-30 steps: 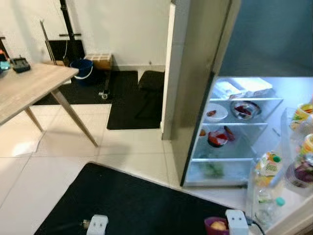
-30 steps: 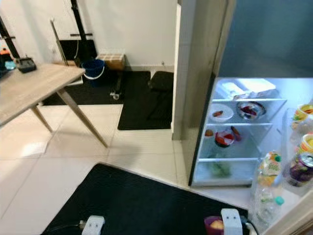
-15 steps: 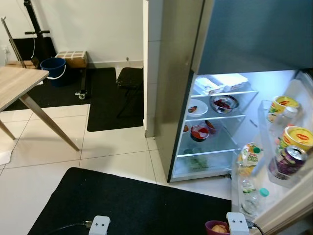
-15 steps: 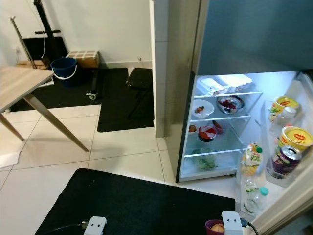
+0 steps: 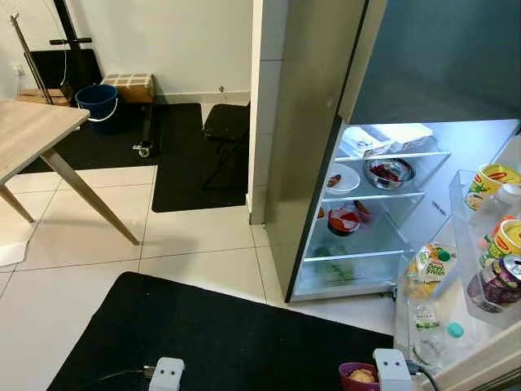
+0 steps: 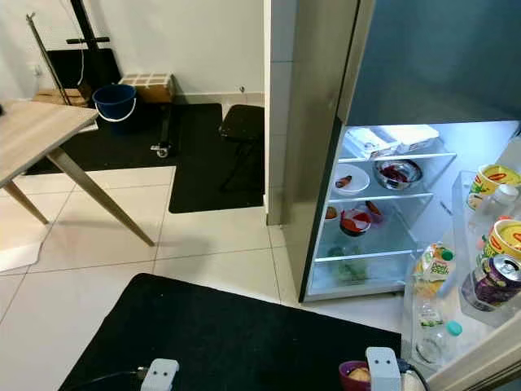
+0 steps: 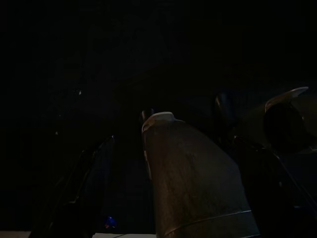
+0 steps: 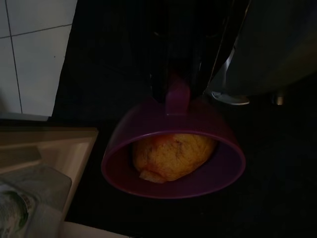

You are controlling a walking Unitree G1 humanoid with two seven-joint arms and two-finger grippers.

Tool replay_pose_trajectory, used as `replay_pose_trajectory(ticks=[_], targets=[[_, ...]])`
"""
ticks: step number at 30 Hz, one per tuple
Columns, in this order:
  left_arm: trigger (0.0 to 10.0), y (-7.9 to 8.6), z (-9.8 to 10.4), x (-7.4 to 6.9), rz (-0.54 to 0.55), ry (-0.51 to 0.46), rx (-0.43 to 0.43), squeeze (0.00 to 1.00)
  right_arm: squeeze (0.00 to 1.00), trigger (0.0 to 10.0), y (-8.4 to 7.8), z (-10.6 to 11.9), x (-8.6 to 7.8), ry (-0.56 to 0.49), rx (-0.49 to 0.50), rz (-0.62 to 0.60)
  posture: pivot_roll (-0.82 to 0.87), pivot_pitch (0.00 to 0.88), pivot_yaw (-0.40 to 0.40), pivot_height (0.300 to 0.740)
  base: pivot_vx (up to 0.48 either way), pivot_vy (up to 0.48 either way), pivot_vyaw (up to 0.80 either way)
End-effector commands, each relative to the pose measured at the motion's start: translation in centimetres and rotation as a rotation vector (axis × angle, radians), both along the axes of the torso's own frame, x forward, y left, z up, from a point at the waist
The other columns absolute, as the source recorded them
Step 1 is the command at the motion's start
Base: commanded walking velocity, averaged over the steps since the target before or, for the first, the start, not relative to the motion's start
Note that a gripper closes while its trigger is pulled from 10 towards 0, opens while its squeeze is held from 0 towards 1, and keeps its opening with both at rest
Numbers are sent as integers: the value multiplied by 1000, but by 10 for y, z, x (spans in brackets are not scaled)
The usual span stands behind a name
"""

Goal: Restocking fridge

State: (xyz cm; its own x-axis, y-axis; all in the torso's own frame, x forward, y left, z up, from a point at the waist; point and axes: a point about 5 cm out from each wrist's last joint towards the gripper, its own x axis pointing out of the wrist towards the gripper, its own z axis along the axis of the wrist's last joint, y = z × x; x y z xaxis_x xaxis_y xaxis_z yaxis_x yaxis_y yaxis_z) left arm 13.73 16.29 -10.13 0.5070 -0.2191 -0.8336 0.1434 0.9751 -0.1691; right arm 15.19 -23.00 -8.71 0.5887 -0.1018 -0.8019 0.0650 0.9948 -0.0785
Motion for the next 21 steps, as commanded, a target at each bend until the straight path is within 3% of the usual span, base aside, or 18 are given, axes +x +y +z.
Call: replay_pose_trajectory(ticks=[1, 14, 21], targets=[[10000, -4, -1, -1, -6, 7, -11, 0, 0, 10000, 1, 2, 5, -11, -1, 10, -12, 0, -27, 739, 0, 0, 0], [10000, 4, 0, 1, -3, 8, 8, 0, 0, 10000, 7, 4, 14, -15, 1, 35, -15, 0, -27, 739, 0, 0, 0], [10000, -1, 1, 5, -16, -3, -1, 0, 0, 10000, 13, 4, 17, -15, 6, 69, -5, 0, -35, 739, 0, 0, 0]])
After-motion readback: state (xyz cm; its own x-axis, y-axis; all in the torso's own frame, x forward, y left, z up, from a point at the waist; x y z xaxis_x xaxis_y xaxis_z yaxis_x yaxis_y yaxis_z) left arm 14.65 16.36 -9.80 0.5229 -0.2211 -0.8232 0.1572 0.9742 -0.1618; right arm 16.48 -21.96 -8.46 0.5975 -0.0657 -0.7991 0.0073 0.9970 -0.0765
